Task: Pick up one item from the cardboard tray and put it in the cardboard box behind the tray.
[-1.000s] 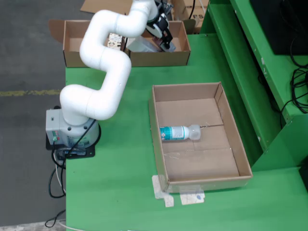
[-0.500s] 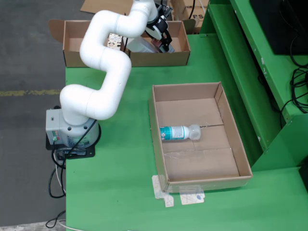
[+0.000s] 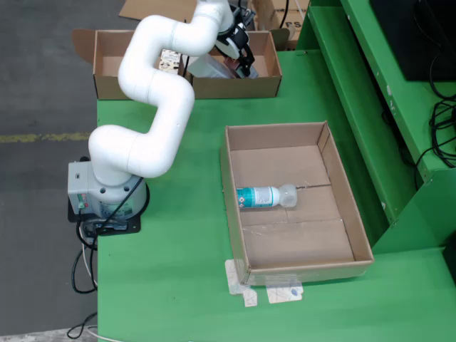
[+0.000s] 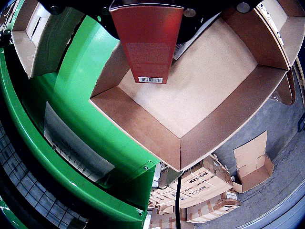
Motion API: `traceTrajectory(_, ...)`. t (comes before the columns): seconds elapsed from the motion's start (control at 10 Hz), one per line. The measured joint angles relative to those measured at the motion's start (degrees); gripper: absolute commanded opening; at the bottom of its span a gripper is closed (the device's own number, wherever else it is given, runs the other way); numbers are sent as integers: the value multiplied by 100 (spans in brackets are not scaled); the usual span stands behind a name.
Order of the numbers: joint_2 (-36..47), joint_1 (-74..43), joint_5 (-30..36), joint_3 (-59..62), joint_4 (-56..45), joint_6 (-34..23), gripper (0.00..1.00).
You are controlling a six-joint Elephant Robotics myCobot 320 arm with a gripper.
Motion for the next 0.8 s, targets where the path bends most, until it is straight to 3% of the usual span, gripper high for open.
traceTrajectory(0.8, 0, 18, 79, 0, -9, 9, 80)
